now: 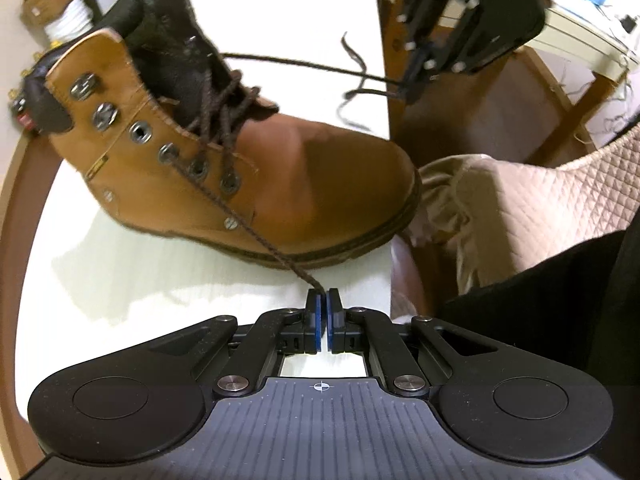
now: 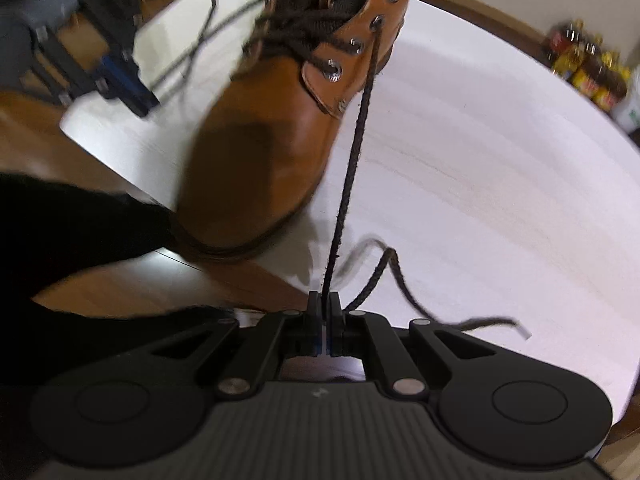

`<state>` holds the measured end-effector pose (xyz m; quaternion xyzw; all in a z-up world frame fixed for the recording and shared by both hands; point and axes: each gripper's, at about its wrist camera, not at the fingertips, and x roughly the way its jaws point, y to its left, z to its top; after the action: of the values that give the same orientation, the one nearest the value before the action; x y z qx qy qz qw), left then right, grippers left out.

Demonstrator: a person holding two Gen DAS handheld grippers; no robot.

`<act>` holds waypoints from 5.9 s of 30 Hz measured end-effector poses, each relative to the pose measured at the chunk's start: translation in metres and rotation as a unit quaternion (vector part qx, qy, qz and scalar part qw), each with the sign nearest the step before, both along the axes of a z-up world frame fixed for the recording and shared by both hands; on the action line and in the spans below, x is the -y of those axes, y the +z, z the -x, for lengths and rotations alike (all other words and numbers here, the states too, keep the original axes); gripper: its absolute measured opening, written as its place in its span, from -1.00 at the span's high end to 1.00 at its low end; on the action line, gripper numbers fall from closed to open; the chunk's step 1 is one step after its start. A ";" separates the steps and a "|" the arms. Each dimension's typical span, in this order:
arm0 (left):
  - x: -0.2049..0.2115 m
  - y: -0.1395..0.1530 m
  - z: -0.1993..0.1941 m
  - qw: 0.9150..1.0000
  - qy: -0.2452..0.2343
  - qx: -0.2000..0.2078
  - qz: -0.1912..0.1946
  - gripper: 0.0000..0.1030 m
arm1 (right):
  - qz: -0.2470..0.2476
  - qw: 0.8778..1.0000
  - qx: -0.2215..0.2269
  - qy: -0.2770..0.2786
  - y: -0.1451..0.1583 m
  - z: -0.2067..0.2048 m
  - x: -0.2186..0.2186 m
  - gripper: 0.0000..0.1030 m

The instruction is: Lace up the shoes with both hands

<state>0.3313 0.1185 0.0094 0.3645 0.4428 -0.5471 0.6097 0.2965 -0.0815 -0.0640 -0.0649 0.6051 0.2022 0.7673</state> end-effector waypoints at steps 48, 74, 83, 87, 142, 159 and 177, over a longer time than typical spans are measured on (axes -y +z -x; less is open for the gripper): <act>0.018 -0.051 0.009 0.996 0.008 0.089 0.003 0.73 | -0.337 0.777 0.040 -0.530 -0.052 0.017 0.159 0.93; 0.041 -0.027 0.012 0.999 -0.009 0.036 0.000 0.96 | -0.345 0.697 0.007 -0.628 -0.030 0.073 0.085 0.48; 0.043 -0.020 0.010 0.999 -0.017 0.033 0.001 0.96 | -0.465 0.663 -0.065 -0.583 -0.053 0.076 0.068 0.47; 0.046 -0.018 0.014 0.999 -0.019 0.035 0.004 0.96 | -0.499 0.667 -0.092 -0.545 -0.065 0.060 0.040 0.47; 0.174 0.028 -0.176 0.903 -0.396 -0.072 -0.150 0.69 | -0.450 0.443 0.194 -0.751 -0.014 0.090 -0.038 0.94; 0.180 0.021 -0.188 0.902 -0.374 -0.185 -0.108 0.52 | -0.454 0.446 0.183 -0.749 -0.025 0.089 -0.040 0.94; 0.183 0.029 -0.167 0.882 -0.401 -0.198 -0.145 0.84 | -0.466 0.439 0.186 -0.745 -0.039 0.088 -0.039 0.94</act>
<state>0.4982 -0.0641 0.0386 0.4796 0.4448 -0.7352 0.1777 0.2084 -0.0422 -0.1028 0.7424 0.0772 -0.2130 0.6304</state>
